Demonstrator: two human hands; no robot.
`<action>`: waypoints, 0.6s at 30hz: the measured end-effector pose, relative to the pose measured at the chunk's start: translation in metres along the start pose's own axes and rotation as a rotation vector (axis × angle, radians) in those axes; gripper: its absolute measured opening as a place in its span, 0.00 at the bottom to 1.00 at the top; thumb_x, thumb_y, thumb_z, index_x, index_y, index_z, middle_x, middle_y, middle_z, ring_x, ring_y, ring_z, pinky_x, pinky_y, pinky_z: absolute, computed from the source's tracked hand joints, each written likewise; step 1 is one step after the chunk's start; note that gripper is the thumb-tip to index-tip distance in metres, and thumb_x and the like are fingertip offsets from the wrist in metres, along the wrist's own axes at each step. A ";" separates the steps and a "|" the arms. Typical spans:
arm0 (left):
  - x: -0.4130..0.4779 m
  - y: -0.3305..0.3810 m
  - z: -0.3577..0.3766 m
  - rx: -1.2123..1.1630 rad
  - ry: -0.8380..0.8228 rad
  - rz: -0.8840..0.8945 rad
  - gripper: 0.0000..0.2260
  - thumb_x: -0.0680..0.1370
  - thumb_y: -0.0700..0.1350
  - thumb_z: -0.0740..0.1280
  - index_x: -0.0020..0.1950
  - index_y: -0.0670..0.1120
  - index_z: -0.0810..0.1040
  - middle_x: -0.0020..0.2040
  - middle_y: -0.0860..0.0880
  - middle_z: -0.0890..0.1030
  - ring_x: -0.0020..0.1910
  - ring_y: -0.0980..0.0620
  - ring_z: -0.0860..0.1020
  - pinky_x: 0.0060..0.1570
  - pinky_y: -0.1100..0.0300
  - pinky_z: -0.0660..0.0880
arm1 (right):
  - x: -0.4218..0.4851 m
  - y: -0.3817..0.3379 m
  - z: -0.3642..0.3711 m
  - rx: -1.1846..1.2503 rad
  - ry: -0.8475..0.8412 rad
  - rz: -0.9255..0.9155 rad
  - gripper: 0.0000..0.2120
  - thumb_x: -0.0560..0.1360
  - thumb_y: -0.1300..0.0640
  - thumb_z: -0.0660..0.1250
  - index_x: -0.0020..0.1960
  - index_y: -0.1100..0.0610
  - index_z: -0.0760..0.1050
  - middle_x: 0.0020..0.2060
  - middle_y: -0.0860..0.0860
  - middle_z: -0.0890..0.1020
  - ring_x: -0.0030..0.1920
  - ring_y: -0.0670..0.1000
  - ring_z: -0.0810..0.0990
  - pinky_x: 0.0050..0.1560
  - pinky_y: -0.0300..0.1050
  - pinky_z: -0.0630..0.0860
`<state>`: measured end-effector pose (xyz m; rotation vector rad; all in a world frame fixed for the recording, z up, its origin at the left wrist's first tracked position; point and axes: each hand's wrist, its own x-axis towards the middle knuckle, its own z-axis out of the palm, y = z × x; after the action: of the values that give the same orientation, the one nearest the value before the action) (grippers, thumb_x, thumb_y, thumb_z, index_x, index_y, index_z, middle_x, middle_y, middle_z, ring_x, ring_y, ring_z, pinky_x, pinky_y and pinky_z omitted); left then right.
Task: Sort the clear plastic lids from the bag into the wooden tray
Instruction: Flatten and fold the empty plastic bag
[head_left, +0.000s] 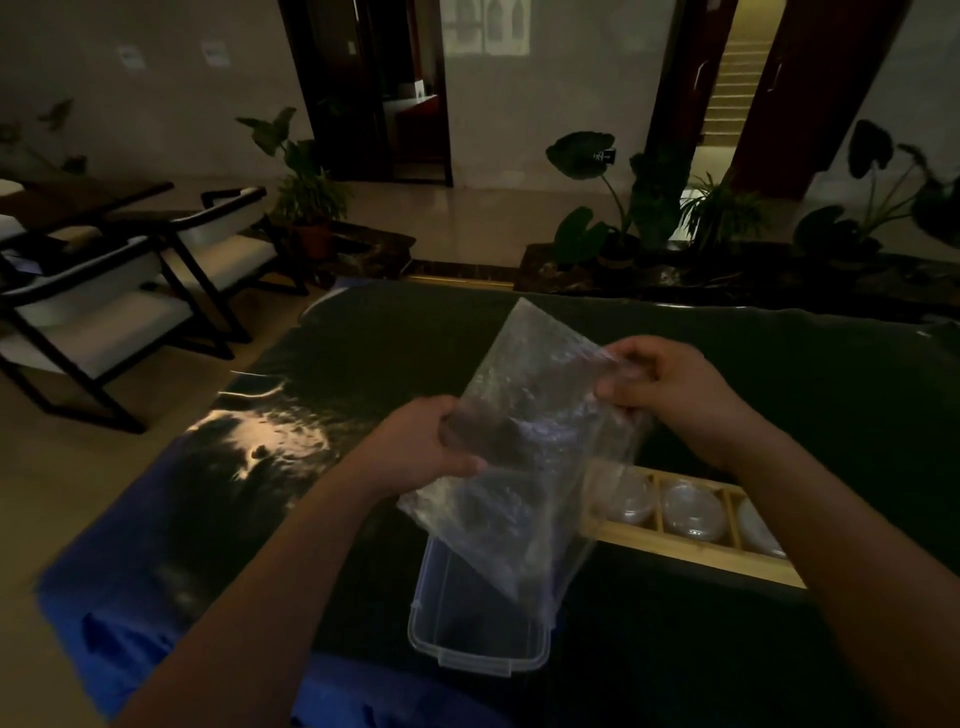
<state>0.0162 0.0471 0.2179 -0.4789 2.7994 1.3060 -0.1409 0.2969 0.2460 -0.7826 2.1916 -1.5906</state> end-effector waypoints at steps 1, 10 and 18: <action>-0.002 -0.002 0.005 -0.101 0.050 0.010 0.15 0.71 0.45 0.80 0.54 0.54 0.82 0.50 0.53 0.86 0.48 0.56 0.85 0.48 0.58 0.83 | -0.001 0.001 0.001 0.107 0.072 0.028 0.18 0.71 0.56 0.75 0.59 0.45 0.79 0.54 0.47 0.83 0.51 0.47 0.85 0.45 0.45 0.82; -0.014 -0.007 0.032 -0.610 0.120 -0.038 0.07 0.75 0.41 0.75 0.44 0.55 0.85 0.47 0.51 0.88 0.47 0.51 0.87 0.42 0.57 0.84 | -0.031 0.047 0.058 0.566 0.024 0.320 0.23 0.67 0.59 0.77 0.61 0.58 0.79 0.55 0.56 0.86 0.53 0.56 0.86 0.56 0.59 0.81; -0.005 -0.010 0.022 -0.709 0.209 -0.068 0.11 0.80 0.40 0.68 0.51 0.55 0.85 0.49 0.48 0.88 0.48 0.46 0.87 0.44 0.49 0.85 | -0.029 0.043 0.044 0.508 -0.001 0.295 0.10 0.68 0.57 0.78 0.49 0.54 0.84 0.49 0.56 0.87 0.49 0.57 0.87 0.48 0.56 0.82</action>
<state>0.0215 0.0592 0.1971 -0.7435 2.3412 2.3347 -0.1039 0.2901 0.1890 -0.2940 1.6822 -1.8592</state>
